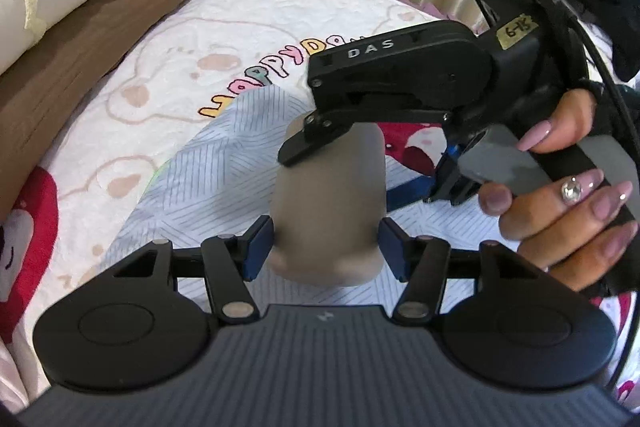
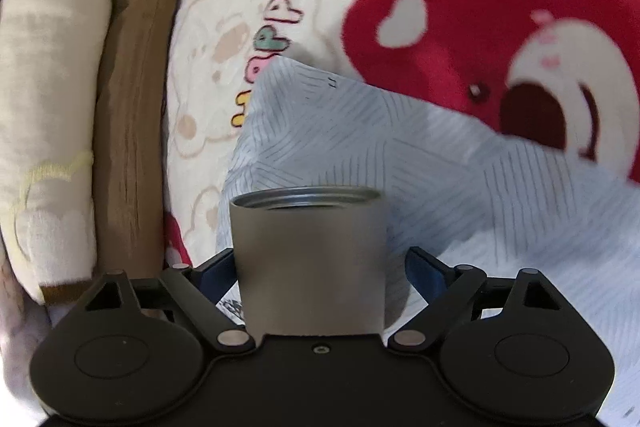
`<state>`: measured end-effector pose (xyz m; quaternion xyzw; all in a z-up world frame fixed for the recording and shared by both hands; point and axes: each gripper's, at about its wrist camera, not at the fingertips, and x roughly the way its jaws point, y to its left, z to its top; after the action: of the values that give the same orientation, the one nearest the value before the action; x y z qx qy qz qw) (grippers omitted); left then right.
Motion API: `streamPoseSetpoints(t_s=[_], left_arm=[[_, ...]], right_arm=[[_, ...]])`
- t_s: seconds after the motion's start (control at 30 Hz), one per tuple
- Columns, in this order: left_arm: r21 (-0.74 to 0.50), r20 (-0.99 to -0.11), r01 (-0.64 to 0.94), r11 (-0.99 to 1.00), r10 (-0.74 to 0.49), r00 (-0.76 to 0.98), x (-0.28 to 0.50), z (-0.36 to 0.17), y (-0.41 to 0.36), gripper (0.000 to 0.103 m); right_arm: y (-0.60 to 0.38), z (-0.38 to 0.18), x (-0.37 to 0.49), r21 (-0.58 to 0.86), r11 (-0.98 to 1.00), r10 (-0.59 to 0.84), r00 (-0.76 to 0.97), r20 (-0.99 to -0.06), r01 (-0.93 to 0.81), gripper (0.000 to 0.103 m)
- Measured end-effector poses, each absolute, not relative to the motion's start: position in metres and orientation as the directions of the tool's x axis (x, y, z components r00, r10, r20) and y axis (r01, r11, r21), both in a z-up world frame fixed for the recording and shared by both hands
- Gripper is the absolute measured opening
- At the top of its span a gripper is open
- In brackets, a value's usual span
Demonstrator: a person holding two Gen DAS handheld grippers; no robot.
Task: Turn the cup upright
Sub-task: 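Rotate the tumbler open end up with the right gripper while the left gripper supports the base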
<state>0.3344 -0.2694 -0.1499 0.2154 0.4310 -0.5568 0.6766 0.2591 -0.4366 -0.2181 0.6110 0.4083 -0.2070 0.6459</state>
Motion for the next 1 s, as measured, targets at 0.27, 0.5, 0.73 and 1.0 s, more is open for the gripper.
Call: streamPoseSetpoints(t_s=[0.27,0.5,0.73,1.0], left_arm=[[-0.166,-0.835,0.949,0.268,-0.55,0.01,0.329,-0.151,-0.278,0.059],[-0.117,-0.859,0.95,0.289,-0.509,0.049,0.32,-0.15,-0.287,0.062],[-0.082,-0.869,0.952,0.296,-0.489,0.077,0.302,-0.147,-0.283,0.061],[-0.074,-0.881,0.945,0.319,-0.464,0.088,0.276,-0.14,-0.272,0.06]], right_arm=[[-0.442,-0.216,0.26,0.673,0.277,0.257,0.623,-0.739,0.686,0.082],[-0.437,-0.223,0.259,0.699,0.253,0.276,0.643,-0.715,0.669,0.082],[-0.437,-0.222,0.251,0.724,0.301,0.301,0.659,-0.69,0.621,0.082],[-0.427,-0.22,0.227,0.735,0.34,0.336,0.655,-0.677,0.586,0.082]])
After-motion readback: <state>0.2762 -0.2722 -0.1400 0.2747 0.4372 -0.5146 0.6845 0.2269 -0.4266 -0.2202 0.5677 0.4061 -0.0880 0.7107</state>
